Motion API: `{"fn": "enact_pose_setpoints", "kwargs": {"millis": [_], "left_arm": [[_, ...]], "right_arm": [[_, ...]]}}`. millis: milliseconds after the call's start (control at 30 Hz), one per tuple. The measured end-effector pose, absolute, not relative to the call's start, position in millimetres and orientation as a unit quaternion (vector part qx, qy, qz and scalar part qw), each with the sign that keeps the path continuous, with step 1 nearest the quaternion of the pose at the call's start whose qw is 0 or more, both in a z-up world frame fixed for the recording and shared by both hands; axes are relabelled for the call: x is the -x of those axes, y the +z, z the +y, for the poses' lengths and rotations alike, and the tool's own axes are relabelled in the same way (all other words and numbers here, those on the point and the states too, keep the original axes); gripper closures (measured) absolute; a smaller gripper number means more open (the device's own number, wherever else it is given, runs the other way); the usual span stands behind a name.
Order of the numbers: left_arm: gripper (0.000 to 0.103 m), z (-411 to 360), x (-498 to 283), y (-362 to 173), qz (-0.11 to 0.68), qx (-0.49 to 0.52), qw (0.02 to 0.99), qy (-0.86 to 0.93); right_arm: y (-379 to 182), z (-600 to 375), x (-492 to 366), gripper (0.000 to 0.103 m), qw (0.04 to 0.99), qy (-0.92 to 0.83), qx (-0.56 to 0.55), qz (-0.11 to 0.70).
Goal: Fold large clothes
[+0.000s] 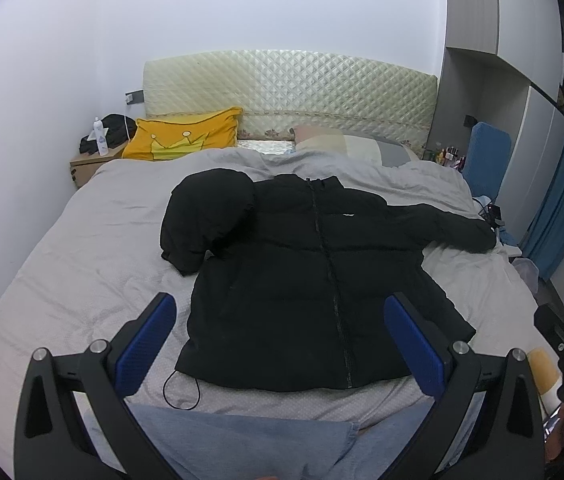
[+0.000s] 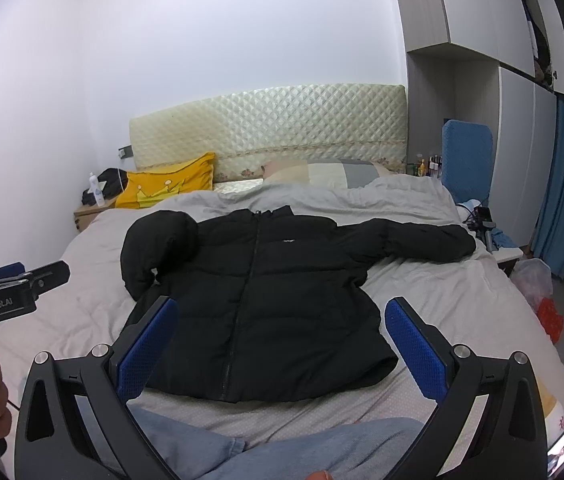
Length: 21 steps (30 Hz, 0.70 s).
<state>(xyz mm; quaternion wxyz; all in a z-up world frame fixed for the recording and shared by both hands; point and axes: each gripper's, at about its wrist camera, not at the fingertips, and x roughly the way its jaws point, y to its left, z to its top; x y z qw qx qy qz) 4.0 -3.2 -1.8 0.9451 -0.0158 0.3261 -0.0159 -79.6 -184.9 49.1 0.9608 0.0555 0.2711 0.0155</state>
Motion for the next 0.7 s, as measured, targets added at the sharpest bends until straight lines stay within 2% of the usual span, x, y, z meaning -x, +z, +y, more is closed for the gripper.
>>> {"fn": "enact_pose_setpoints", "kwargs": {"millis": [700], "left_arm": [[0.000, -1.3, -7.0, -7.3, 0.334, 0.022, 0.942, -0.015]], "right_arm": [[48.1, -181.8, 71.3, 0.000, 0.959, 0.007, -0.051, 0.277]]}}
